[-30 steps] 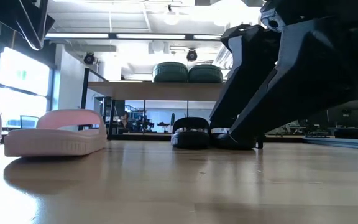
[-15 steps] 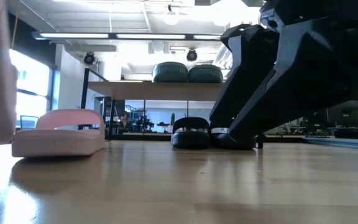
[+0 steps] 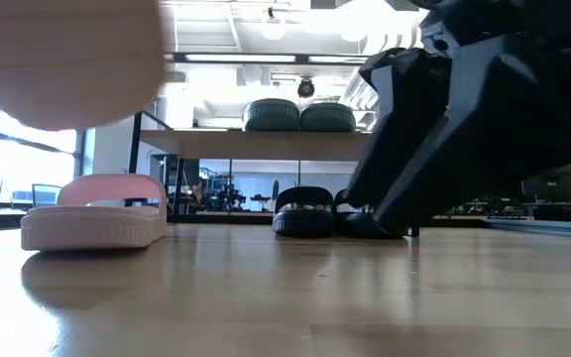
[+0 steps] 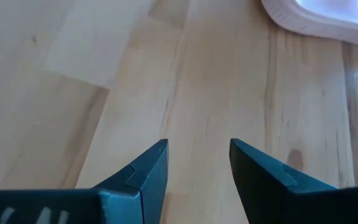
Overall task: Pick and place slides into the shelf
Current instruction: Adjust the pink slippers
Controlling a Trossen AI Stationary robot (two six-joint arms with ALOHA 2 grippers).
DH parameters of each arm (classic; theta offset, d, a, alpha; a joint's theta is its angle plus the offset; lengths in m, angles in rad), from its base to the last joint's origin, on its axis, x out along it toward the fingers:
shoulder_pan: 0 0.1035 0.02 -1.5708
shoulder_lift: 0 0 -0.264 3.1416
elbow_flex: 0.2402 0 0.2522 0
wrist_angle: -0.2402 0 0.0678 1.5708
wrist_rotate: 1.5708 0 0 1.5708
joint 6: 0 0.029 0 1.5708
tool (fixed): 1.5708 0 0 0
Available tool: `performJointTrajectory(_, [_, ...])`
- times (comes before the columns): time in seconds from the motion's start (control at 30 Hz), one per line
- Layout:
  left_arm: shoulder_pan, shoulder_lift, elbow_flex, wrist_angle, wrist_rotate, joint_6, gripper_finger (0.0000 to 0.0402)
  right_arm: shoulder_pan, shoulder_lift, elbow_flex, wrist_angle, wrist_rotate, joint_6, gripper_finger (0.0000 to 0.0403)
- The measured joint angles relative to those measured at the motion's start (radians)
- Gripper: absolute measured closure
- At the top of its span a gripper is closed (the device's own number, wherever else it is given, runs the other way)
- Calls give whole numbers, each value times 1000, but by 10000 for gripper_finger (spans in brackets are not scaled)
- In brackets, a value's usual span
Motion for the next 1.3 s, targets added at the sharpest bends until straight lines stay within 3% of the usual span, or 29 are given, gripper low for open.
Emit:
performJointTrajectory(0.17, [33,0,21,-1,-180,123,399,28,0,0,-34,27,2,240])
performJointTrajectory(0.3, [85,18,22,3,-255,219,398,58,0,0,-62,70,4,240])
performJointTrajectory(0.73, [240,240,16,2,-217,287,400,136,0,0,-192,135,209,240])
performJointTrajectory(0.93, [272,275,-68,1,-218,313,396,175,0,0,-256,175,293,240])
performJointTrajectory(1.17, [283,273,-182,5,-348,314,396,213,0,0,-277,299,316,240])
performJointTrajectory(1.3, [284,273,-215,36,-401,323,391,212,0,0,-274,314,316,240])
